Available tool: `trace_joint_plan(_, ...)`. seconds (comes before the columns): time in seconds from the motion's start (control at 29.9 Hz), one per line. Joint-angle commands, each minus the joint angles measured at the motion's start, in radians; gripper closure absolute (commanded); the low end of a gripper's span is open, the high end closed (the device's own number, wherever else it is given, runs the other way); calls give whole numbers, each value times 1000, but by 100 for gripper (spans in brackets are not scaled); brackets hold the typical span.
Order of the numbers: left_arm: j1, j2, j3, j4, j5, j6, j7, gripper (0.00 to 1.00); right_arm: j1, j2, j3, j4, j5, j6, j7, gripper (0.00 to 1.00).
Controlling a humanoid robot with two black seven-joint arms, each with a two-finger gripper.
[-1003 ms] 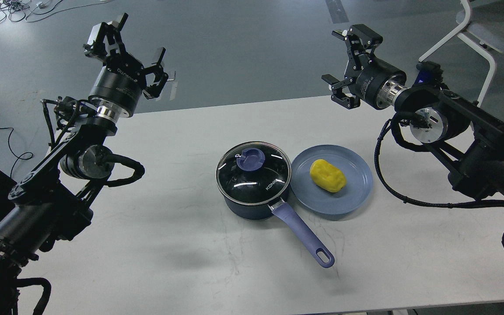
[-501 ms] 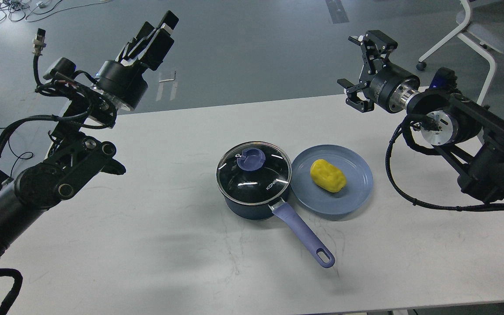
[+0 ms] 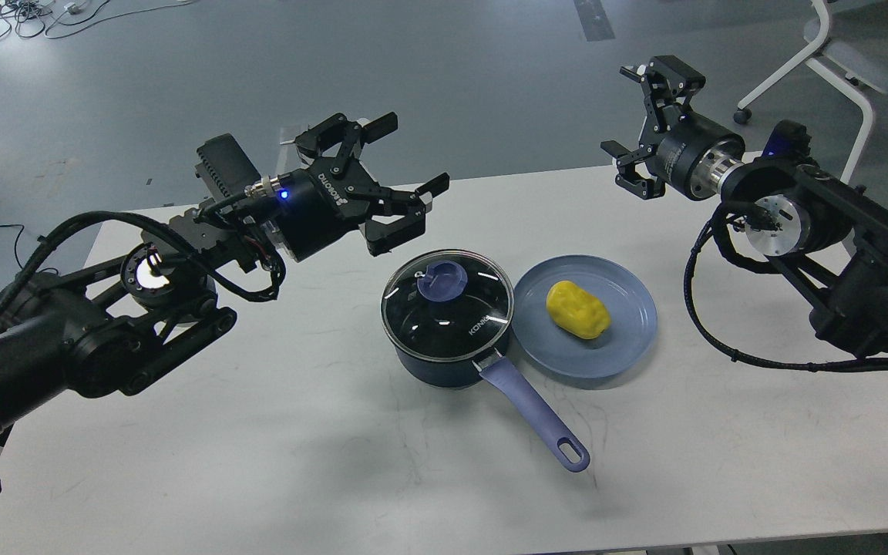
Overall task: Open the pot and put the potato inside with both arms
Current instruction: 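Move the left gripper down onto the blue knob of the glass lid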
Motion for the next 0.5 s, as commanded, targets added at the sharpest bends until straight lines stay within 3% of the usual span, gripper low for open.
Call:
trace_joint_plan(0.0, 37, -46, 1, 5, 115, 13, -4, 3, -2, 5, 1, -42, 2, 4, 0, 0)
trace_joint_plan(0.47, 149, -148, 3, 131, 152, 11, -6, 3, -8, 10, 4, -105, 3, 10, 0, 0)
